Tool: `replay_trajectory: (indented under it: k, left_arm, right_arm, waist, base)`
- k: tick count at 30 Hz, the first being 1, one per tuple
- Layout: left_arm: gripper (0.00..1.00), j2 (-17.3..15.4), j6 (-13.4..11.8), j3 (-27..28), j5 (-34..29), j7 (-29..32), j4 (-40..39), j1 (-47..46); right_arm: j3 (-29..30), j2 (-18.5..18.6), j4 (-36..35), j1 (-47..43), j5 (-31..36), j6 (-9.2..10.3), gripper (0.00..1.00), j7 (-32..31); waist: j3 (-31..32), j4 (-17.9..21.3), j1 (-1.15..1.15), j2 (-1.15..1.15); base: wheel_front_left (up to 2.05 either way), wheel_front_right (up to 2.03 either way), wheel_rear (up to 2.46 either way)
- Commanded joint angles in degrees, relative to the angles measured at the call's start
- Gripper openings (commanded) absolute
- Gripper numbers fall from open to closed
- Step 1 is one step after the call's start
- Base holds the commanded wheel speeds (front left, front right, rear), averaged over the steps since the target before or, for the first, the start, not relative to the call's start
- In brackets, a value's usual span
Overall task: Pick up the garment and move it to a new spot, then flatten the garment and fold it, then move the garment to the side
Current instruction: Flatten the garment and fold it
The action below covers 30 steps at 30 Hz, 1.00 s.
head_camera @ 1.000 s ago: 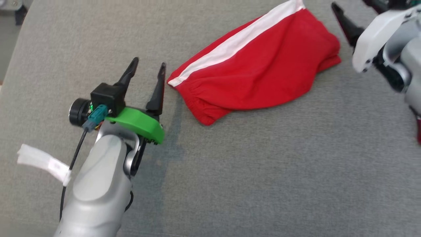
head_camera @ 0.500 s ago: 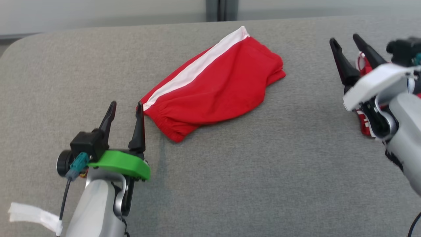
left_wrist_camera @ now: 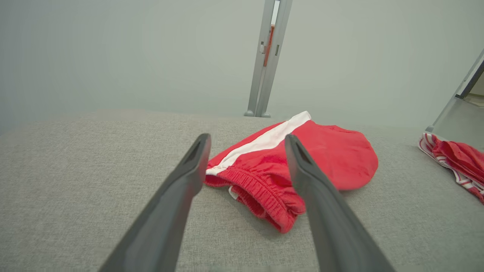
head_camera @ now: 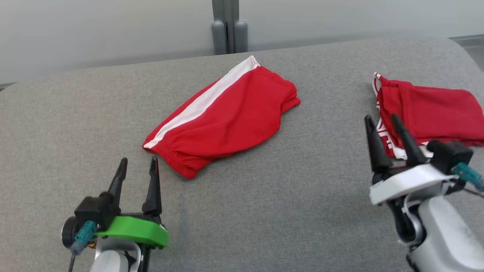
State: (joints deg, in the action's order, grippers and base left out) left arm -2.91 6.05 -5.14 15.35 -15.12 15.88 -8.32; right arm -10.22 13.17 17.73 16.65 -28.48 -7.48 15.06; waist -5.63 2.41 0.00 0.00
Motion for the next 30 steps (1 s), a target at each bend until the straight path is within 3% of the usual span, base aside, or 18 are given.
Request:
replay_trajectory:
  k: [1, 18, 24, 30]
  left_arm:
    - [1.0, -0.1, -0.1, -0.5, 0.2, 0.0, -0.5, 2.1]
    - [1.0, -0.1, -1.6, -3.4, 1.6, 0.0, -2.3, 2.2]
    - [1.0, -0.1, -2.1, -5.2, 2.3, 0.0, -2.0, 0.8]
    - [1.0, -0.1, -2.6, -8.2, 1.4, 0.0, -2.5, -1.4]
  right_arm:
    - [0.9, -2.5, -1.1, -2.4, 0.8, 0.0, 1.0, 0.1]
    - [2.2, -4.0, -1.5, -5.6, 1.6, 0.0, 1.0, 0.1]
    - [1.7, -4.8, 1.4, -2.0, -9.8, 0.0, 1.0, -3.4]
    - [3.3, -5.2, 4.5, 3.4, -21.9, -0.01, 1.0, -13.0]
  waist:
    - [0.9, 0.5, 0.0, 0.0]
    - [-0.7, -2.1, 0.0, 0.0]
    - [-3.6, -5.1, 0.0, 0.0]
    - [-7.6, -9.0, 0.0, 0.0]
  base:
    - [0.0, 0.0, 0.0]
    - [0.0, 0.0, 0.0]
    - [0.0, 0.0, 0.0]
    - [0.0, 0.0, 0.0]
